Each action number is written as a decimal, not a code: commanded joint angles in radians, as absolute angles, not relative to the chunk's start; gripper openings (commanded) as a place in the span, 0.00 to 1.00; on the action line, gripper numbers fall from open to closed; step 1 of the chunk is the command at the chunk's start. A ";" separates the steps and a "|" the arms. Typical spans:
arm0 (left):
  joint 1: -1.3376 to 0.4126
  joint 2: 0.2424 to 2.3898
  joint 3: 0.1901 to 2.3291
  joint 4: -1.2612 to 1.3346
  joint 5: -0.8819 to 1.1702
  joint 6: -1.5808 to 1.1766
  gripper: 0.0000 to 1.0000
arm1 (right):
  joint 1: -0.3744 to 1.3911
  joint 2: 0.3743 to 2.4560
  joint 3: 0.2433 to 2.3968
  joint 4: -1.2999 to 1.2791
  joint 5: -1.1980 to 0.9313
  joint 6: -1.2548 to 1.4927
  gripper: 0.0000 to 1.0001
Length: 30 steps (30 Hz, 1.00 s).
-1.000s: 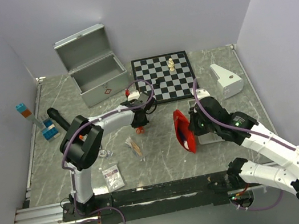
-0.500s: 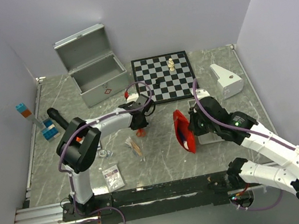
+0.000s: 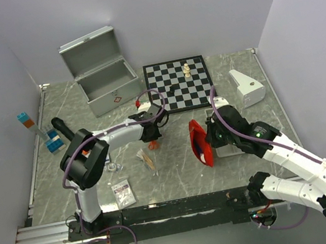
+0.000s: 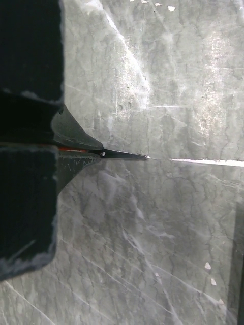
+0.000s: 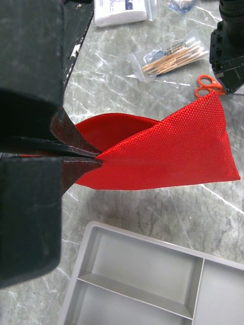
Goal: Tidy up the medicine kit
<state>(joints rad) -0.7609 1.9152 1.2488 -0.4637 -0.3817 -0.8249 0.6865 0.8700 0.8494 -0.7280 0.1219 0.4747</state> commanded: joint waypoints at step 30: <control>-0.833 1.197 0.896 0.145 0.006 -1.019 0.01 | 0.680 1.089 1.075 -0.715 0.049 0.586 0.00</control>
